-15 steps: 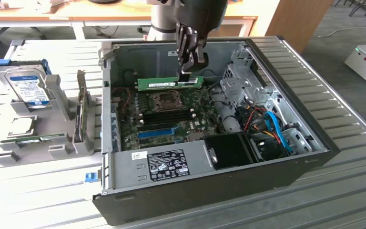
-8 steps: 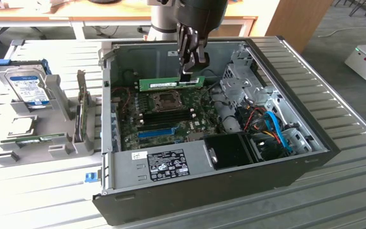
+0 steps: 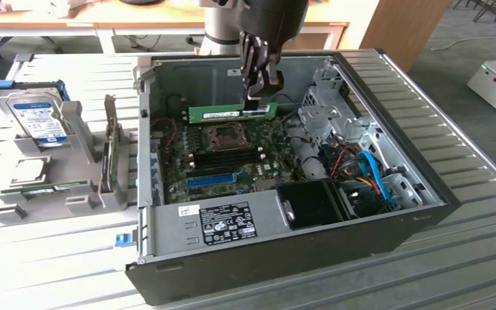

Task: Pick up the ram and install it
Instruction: 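Pick up the ram and move it above insertion slot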

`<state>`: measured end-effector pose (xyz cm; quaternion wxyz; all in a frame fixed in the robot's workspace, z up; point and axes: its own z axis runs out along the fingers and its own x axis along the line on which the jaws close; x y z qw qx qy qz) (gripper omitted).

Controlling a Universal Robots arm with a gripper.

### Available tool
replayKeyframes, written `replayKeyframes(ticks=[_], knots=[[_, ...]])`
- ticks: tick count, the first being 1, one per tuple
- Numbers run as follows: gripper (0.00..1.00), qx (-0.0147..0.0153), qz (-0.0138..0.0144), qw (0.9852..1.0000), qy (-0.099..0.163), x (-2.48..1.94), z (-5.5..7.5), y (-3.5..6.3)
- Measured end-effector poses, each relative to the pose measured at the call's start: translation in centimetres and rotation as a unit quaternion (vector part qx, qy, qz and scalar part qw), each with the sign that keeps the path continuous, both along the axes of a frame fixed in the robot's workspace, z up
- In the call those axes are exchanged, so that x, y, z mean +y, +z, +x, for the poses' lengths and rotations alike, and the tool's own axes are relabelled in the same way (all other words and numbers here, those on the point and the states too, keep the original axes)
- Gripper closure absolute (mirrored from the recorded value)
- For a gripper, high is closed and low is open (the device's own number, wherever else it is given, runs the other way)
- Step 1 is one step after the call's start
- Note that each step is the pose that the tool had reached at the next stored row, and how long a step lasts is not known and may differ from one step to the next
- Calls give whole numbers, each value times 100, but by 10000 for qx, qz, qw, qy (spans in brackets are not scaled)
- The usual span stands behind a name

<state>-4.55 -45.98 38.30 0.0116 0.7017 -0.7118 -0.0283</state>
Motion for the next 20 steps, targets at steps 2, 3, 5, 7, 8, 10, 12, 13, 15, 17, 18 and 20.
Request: replayKeyframes(ticks=[2,3,5,7,8,10,12,13,15,17,18,20], knots=[[88,0,0,10000,0,20,0,-3],[88,0,0,10000,1,29,1,-5],[88,0,0,10000,0,49,1,-9],[88,0,1,10000,0,70,1,-13],[88,0,1,10000,0,82,1,-16],[88,0,0,10000,0,104,0,-21],[88,0,0,10000,-1,121,1,-25],[88,0,0,10000,-1,128,1,-27],[88,0,0,10000,-1,142,1,-32],[88,0,1,10000,-2,152,1,-39],[88,0,1,10000,-3,155,1,-44],[88,0,0,10000,-6,164,0,-54]])
